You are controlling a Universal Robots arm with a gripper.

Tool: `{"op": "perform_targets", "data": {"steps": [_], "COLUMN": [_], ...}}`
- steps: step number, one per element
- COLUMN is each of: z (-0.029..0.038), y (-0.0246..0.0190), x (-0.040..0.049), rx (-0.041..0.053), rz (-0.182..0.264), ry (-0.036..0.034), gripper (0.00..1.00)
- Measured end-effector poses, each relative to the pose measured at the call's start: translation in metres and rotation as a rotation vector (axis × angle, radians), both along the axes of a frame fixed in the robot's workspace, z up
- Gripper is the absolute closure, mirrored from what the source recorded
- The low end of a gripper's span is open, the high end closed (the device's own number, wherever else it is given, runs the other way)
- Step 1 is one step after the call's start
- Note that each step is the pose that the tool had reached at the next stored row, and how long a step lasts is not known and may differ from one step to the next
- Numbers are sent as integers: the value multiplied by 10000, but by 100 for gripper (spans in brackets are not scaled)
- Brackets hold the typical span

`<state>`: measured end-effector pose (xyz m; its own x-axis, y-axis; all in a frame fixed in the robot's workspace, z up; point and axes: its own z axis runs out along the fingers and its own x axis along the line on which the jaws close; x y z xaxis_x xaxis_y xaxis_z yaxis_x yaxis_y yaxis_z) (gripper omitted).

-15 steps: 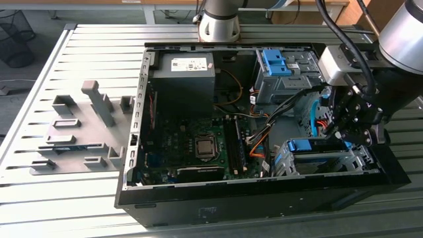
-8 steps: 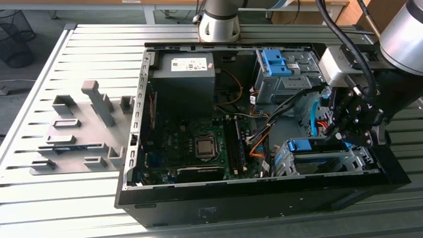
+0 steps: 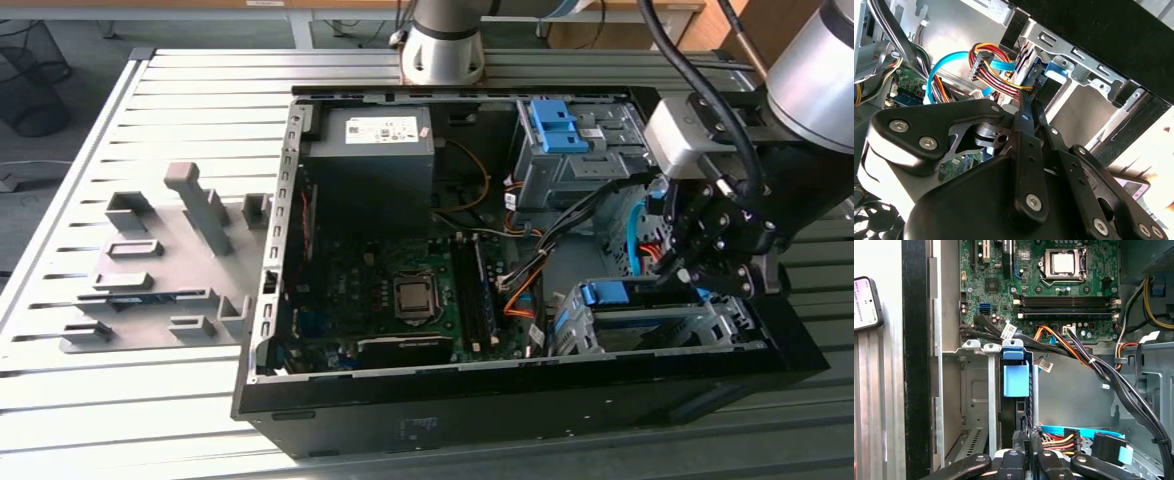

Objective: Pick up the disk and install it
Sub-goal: 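Insert the first disk wire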

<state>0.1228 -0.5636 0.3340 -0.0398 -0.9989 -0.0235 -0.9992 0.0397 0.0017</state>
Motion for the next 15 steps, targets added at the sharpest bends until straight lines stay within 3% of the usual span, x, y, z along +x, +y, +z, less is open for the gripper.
{"op": "perform_targets", "data": {"steps": [15], "z": [-32], "y": [0], "x": [0], "rx": [6], "rz": [-1], "ry": [0], "gripper": [84]}}
